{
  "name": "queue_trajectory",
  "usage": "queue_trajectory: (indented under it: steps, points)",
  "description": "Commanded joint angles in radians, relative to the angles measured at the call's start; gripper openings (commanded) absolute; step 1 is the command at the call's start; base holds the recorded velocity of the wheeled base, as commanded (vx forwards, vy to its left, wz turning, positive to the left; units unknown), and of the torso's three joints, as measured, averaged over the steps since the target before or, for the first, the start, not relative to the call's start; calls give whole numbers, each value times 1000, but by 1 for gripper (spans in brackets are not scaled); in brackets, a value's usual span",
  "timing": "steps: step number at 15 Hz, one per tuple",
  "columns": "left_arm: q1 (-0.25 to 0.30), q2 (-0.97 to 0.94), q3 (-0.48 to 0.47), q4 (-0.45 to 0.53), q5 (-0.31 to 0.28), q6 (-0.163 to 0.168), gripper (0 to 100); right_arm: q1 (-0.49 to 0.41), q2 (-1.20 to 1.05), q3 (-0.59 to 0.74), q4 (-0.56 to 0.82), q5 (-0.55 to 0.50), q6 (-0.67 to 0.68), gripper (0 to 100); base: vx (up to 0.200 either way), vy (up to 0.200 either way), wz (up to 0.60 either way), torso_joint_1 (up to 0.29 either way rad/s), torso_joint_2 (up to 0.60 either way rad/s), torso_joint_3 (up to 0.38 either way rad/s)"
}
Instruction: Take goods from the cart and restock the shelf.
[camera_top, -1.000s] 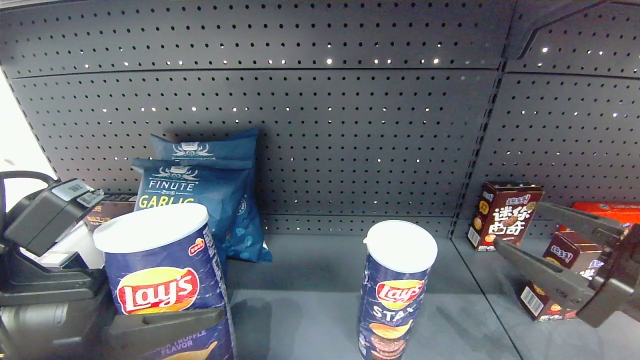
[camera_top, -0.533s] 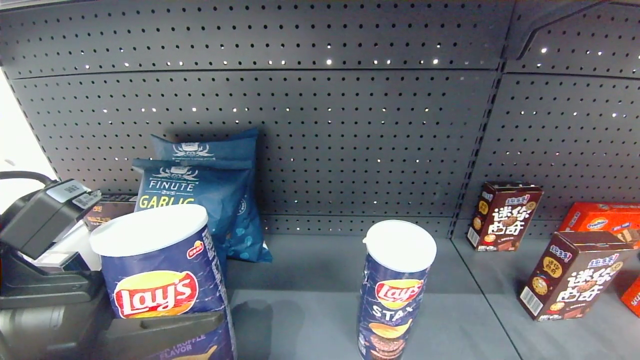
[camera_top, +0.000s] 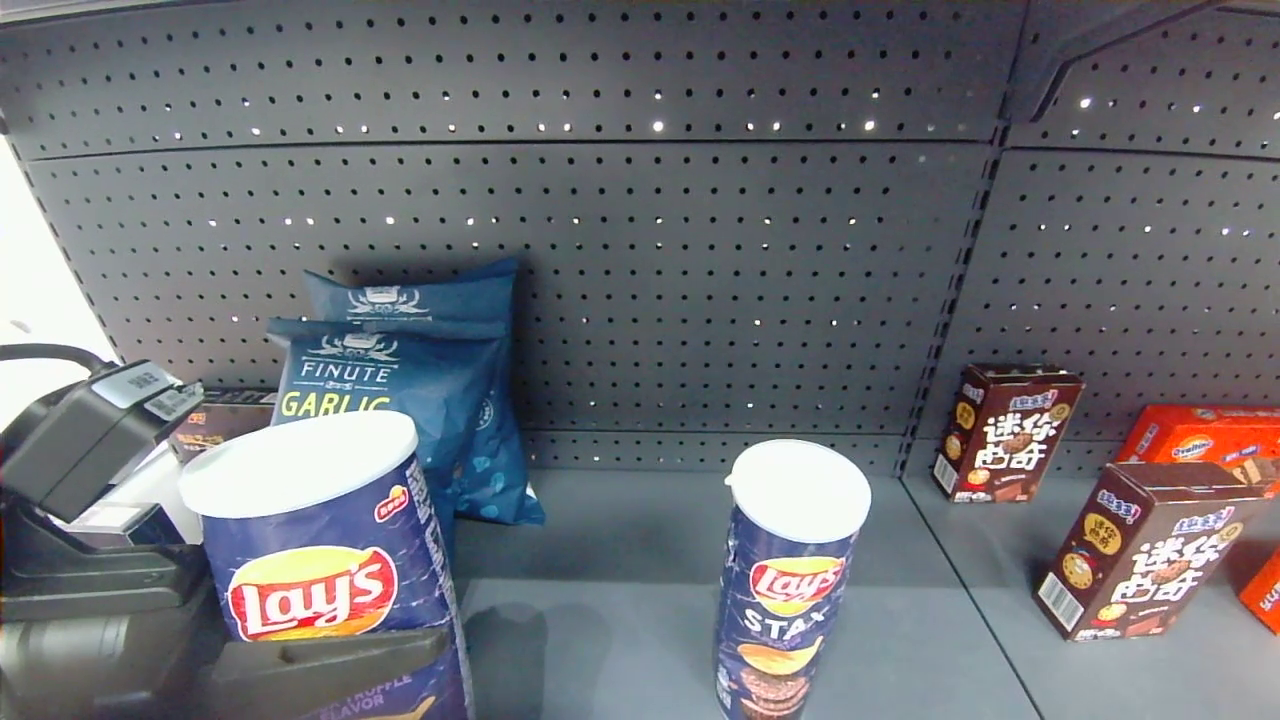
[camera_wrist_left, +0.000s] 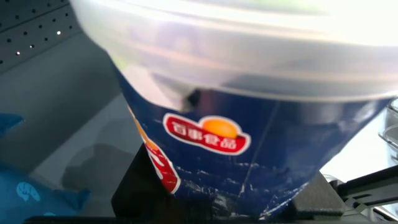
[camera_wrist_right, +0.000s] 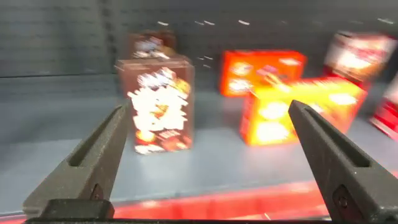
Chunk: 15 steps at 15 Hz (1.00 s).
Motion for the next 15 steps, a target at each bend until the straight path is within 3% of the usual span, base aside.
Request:
queue_trajectory:
  steps: [1, 4, 7, 9, 12, 15]
  points:
    - [0, 1, -2, 0, 0, 0, 0, -80, -113, 67, 2, 1, 0, 100, 0, 0, 0, 0, 0, 0]
    - [-6, 7, -8, 0, 20, 8, 0, -80, -116, 151, -45, -7, 6, 100, 0, 0, 0, 0, 0, 0]
    - [-21, 67, -94, -3, 94, 66, 0, -80, -116, 245, -71, -34, 6, 100, 0, 0, 0, 0, 0, 0]
    - [-20, 76, -133, -2, 100, 63, 0, -80, -116, 245, -59, -37, 12, 100, 0, 0, 0, 0, 0, 0]
    - [-23, 151, -163, -11, 242, 68, 0, -80, -116, 245, -1, -33, 39, 100, 0, 0, 0, 0, 0, 0]
    - [-54, 219, -179, -83, 242, 51, 0, -80, -116, 245, -1, -43, 39, 100, 0, 0, 0, 0, 0, 0]
